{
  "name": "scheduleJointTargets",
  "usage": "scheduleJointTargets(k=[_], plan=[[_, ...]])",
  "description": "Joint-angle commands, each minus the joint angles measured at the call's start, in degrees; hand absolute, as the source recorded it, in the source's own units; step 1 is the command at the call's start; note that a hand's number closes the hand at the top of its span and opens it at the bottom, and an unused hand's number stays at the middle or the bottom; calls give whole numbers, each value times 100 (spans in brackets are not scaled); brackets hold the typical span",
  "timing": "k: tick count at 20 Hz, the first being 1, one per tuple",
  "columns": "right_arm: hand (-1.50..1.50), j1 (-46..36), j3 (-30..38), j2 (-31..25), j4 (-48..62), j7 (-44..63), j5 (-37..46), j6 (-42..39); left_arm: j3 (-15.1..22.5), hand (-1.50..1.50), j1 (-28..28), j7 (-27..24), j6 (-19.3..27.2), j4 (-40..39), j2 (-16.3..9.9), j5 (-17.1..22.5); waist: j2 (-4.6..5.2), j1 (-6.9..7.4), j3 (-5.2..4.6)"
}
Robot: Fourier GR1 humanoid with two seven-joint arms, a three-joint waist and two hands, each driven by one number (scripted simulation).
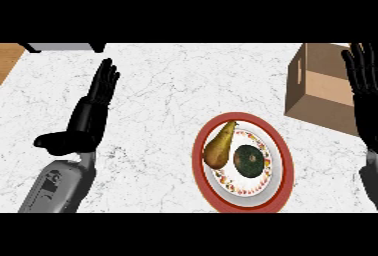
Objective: Pick the squash from the plate and place it in the cardboard box
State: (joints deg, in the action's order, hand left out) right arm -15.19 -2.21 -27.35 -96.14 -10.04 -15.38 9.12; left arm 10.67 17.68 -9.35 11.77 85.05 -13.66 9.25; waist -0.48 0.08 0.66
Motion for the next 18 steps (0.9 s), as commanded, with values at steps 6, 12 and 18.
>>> scheduleJointTargets(k=[6, 12, 18], plan=[[-150, 1511, -1835, 451, 28, 962, 834, -84, 552, 0, -286, 603, -672, -332, -548, -410, 55, -96, -73], [-150, 1664, -2006, -763, 357, 29, 3882, 1138, 640, 0, -435, 860, -835, -272, -521, -230, 9, -146, -89], [-150, 2703, -2424, -1328, -1213, 748, 5649, 1764, 560, 0, -533, 1197, -835, 70, -614, -185, -46, -245, -86]])
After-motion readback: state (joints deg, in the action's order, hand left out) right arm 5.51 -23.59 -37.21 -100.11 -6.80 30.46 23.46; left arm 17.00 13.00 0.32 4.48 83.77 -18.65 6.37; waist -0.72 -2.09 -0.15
